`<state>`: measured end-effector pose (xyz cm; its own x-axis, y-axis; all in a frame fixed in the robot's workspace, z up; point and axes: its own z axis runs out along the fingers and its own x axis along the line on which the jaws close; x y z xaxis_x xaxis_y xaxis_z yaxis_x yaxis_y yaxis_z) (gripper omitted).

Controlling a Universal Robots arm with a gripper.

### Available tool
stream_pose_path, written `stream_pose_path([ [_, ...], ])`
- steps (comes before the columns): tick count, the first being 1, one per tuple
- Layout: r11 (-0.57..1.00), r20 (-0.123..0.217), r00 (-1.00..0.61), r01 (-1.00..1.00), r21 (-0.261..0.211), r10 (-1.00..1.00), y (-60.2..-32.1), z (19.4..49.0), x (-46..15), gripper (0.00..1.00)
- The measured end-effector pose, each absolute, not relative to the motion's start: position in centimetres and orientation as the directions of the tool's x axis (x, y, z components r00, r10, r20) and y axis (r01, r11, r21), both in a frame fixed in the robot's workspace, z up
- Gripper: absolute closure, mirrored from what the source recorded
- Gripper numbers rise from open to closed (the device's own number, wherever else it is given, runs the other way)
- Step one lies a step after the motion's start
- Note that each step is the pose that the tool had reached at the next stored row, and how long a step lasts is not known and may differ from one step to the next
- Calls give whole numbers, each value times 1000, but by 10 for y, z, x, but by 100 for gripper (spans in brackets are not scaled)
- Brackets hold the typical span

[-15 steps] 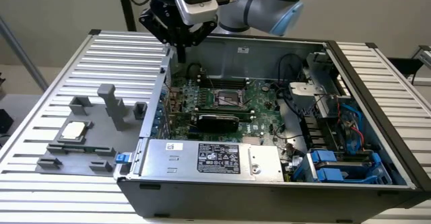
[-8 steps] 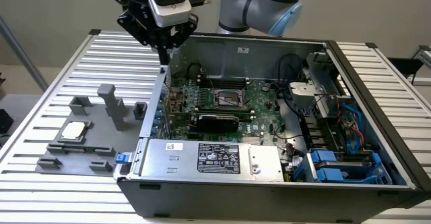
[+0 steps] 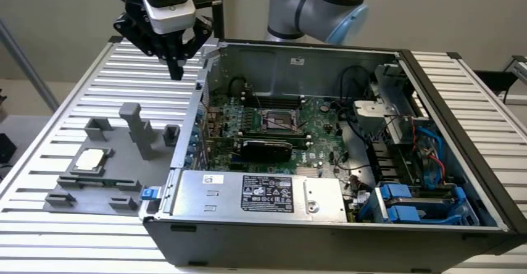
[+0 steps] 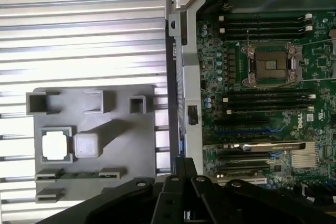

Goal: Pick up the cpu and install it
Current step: 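Reach for the cpu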

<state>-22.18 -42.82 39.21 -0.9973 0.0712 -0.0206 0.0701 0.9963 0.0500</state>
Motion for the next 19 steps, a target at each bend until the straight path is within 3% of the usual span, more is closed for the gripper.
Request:
stream_pose_path([
  [19,996,-21,-997,70,50,71,-431,389,-308,89],
])
